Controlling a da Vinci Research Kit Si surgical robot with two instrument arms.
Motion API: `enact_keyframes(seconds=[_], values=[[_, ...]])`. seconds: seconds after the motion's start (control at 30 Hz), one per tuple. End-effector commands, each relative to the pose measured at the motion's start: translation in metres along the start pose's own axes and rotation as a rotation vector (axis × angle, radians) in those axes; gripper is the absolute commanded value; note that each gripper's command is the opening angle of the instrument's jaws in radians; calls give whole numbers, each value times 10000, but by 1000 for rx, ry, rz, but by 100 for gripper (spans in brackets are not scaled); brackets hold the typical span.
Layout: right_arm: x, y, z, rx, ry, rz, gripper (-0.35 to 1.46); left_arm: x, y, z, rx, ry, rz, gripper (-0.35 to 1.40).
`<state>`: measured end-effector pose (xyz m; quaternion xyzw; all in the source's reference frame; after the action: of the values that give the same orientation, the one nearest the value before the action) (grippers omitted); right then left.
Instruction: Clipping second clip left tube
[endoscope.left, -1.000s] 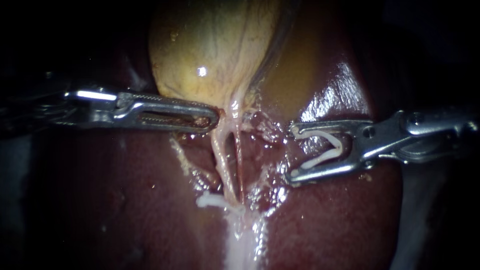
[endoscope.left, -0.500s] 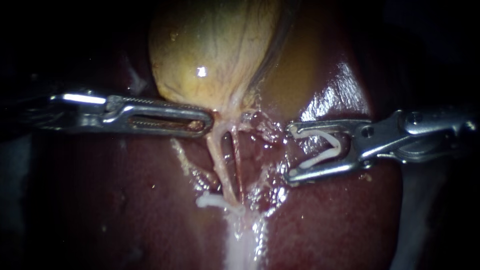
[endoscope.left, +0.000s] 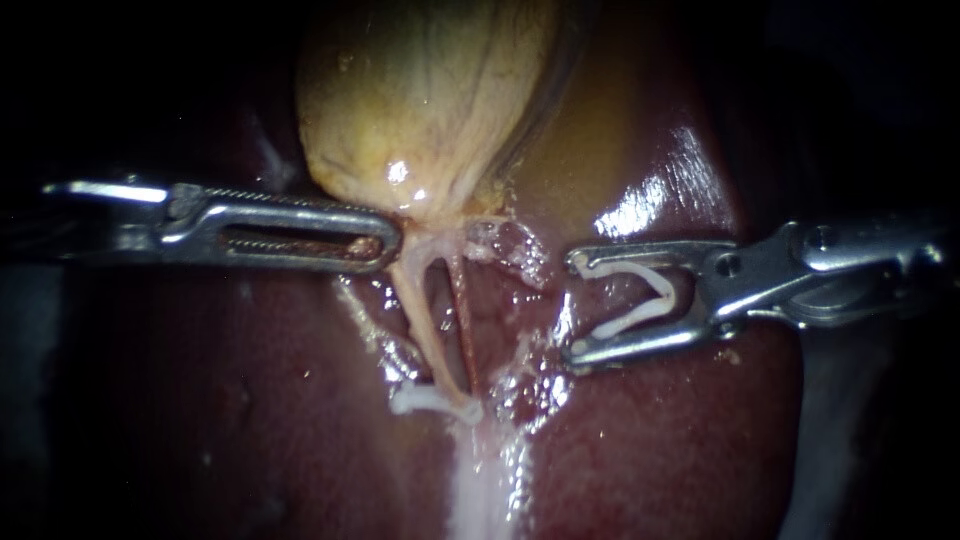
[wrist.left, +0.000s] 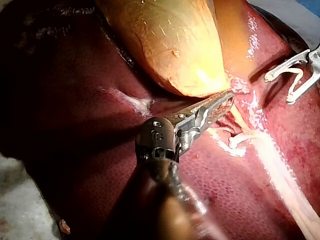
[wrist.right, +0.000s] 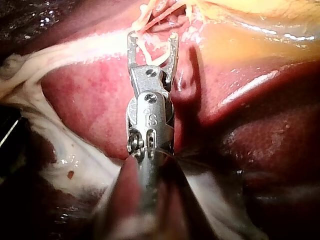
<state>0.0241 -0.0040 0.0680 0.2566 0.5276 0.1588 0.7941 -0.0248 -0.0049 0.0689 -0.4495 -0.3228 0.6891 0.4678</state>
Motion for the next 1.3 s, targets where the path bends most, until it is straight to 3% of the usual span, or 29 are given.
enact_keyframes(seconds=[0.03,0.53,0.83,1.3], values=[[0,-1,4,2,-1,-1,50,0,0,0,-1,0,1,-35],[-34,-19,113,53,-1,14,50,0,-1,2,0,0,1,-35],[-49,-12,143,54,-12,33,50,0,2,4,1,1,1,-35],[-57,-20,176,83,-17,59,48,0,3,8,3,2,2,-35]])
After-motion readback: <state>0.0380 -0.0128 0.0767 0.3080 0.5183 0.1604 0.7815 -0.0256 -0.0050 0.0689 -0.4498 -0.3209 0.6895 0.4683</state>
